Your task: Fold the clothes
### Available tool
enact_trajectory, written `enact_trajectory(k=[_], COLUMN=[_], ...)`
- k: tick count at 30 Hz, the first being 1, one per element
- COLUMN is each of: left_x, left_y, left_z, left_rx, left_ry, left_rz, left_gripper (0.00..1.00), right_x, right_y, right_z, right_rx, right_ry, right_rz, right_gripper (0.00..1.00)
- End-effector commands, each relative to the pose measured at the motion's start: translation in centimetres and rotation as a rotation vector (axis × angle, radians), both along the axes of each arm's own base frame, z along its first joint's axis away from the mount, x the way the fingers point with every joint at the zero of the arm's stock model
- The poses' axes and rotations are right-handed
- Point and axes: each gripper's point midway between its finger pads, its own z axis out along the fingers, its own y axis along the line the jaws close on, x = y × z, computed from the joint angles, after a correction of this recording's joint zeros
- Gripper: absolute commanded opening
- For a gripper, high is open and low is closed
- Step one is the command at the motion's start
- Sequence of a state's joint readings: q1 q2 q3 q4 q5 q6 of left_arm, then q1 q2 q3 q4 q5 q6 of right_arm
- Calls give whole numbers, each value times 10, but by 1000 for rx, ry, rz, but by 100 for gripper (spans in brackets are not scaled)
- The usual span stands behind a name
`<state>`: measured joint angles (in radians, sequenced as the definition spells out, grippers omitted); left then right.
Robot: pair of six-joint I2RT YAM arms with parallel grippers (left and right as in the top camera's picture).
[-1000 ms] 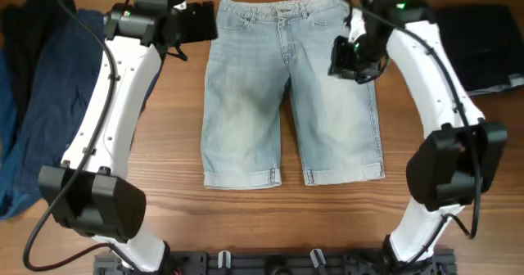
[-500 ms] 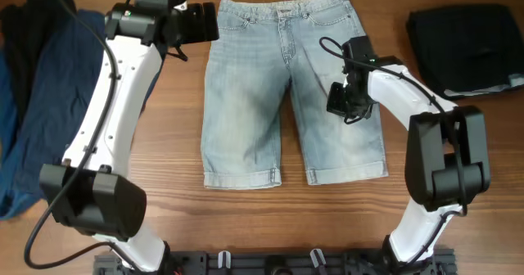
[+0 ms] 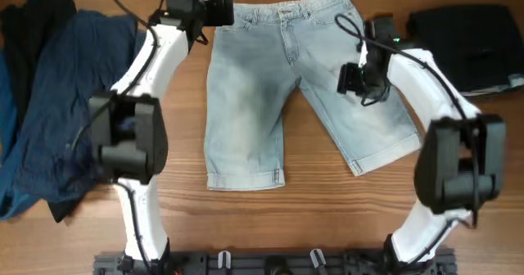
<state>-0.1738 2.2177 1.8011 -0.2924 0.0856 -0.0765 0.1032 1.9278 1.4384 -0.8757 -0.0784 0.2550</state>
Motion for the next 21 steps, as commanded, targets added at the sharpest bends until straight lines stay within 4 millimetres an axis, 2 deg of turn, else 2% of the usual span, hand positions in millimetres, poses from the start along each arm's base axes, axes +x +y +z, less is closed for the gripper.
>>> enact_trajectory(k=[1,4,5,8,11,12,13,14,17,20,21], left_x=[6,3,2,-2,-4,-6,-7,-6,1,5,3], left_y=[7,9,7,-1,-11,-18,-20,-20,2,50,74], left_z=[-65,-106,-113,-124,-122,-120,-120,-119,-106,-74,-60], left_rx=[-35,-31,-38,-67,-106,-134,-144,-186,-276,-385,-402], left_ry=[83,140,153,174,171,174,177,197,211,224,226], left_rz=[-42,-40,-48,-80,-120,-147,-151,-105,23,202,274], left_gripper=[91,91,91,90,79,68,40,6,4,4,4], right_x=[10,7,6,5,3,2,2,2,1,-5,-10], right_y=[16,16,16,16,15,15,15,15,15,19,25], right_z=[75,105,110,112,111,111,111,111,110,107,105], right_rx=[22,29,30,31,30,30,32,38,47,82,114], right_ry=[-192,-265,-279,-280,-269,-267,-266,-264,-253,-220,-197], right_rz=[74,76,75,75,75,73,66,50,21,-16,-7], right_gripper=[71,71,71,71,71,71,71,71,71,69,69])
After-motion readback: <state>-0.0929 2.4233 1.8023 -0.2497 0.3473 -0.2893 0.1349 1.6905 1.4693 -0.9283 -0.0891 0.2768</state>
